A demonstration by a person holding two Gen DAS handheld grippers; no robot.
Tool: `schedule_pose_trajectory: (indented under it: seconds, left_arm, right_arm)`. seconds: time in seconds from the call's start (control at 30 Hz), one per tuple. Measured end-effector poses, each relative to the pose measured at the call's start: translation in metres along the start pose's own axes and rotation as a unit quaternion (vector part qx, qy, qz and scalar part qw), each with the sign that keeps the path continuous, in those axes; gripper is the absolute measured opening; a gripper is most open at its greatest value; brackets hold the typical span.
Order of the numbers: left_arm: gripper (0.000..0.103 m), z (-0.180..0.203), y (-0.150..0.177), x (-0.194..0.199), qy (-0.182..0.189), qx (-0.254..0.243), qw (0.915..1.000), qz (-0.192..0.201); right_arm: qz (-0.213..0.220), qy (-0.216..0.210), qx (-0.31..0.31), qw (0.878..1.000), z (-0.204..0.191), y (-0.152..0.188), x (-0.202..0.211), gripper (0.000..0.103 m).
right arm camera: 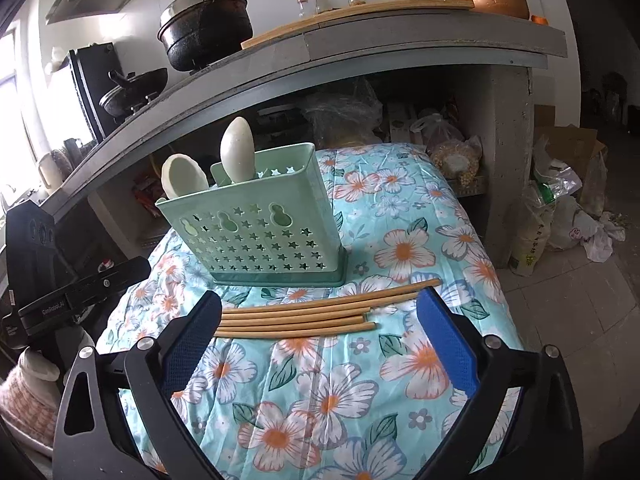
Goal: Organize utensils
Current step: 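Withdraw both open tools from the holder toward the bamboo chopsticks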
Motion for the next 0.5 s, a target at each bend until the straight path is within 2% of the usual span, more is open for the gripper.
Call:
schedule_pose_trajectory:
  seconds: [0.17, 0.5]
  left_arm:
    - [0.083, -0.0018, 0.0009, -0.0006, -0.010, -0.009, 0.9999, 0.004]
    - [0.083, -0.0039, 0.0041, -0.0009, -0.003, -0.018, 0.9998, 0.004]
  right_arm:
    - [0.008, 0.019, 0.010, 1.000, -0.0023, 0.0006, -0.0001, 0.097]
    - [0.033, 0.050, 0.033, 0.998, -0.0081, 0.0015, 0.0004, 0.097]
Point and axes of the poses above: each gripper's, at about its wrist camera, not at the fingertips, and x roughly against the way its jaws point, z to its right, y to its underside, the point moved 3 cm from there along -x, roughly the way its jaws point, and after that the axes turned 14 degrees about y, right-handed, at the moved point
